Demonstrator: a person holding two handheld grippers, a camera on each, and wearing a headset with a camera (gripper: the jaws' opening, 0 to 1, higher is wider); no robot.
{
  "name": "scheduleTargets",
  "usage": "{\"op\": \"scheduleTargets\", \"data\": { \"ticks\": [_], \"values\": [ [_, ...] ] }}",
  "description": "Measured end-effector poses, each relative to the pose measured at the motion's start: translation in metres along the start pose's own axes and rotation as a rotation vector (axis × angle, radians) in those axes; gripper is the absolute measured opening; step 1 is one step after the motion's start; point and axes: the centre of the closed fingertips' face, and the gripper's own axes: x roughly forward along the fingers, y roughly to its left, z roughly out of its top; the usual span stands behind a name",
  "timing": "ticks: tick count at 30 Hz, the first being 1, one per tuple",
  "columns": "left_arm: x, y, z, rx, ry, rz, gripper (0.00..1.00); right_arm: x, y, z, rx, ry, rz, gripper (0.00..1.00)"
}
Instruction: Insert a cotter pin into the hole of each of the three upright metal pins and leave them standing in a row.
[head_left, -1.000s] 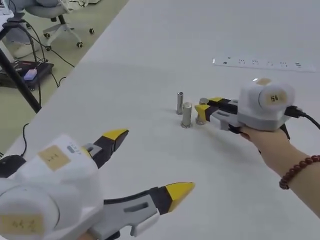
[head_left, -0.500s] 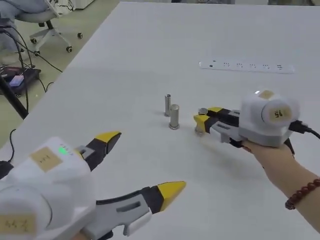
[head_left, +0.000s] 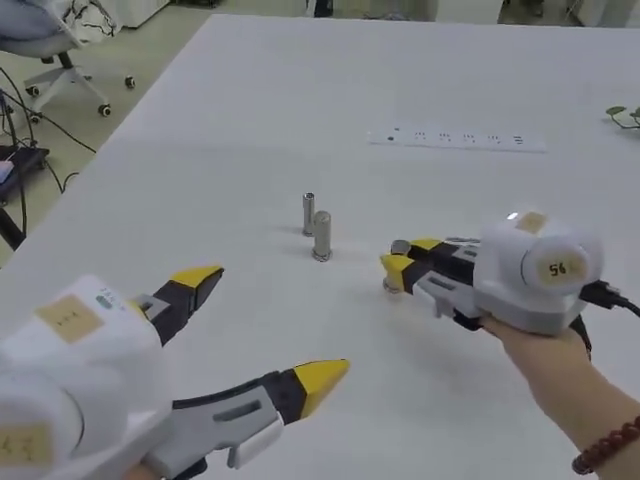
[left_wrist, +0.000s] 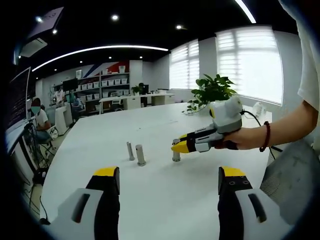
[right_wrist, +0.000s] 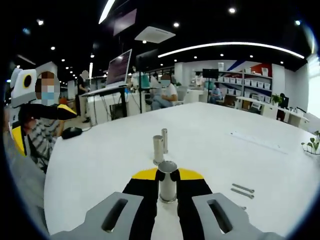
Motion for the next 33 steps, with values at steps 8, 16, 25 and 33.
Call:
{"op": "scheduleTargets", "data": {
  "ticks": [8,16,25,33],
  "values": [
    [-0.002,-0.002,0.004,0.0,-0.016,-0.009,0.8,-0.017,0.006,-0.004,0.025,-0.008,-0.062,0.13],
    [-0.003,-0.006,0.004,0.0,-0.021,-0.02,0.79,-0.032,0.009,-0.011,0.058,-0.012,-0.141,0.13],
    [-0.003,-0.011,0.005,0.005,-0.022,-0.032,0.79,-0.043,0.011,-0.022,0.081,0.0,-0.199,0.13],
    [-0.002,-0.014,0.004,0.005,-0.022,-0.039,0.79,-0.048,0.009,-0.032,0.09,0.017,-0.208,0.13]
  ]
}}
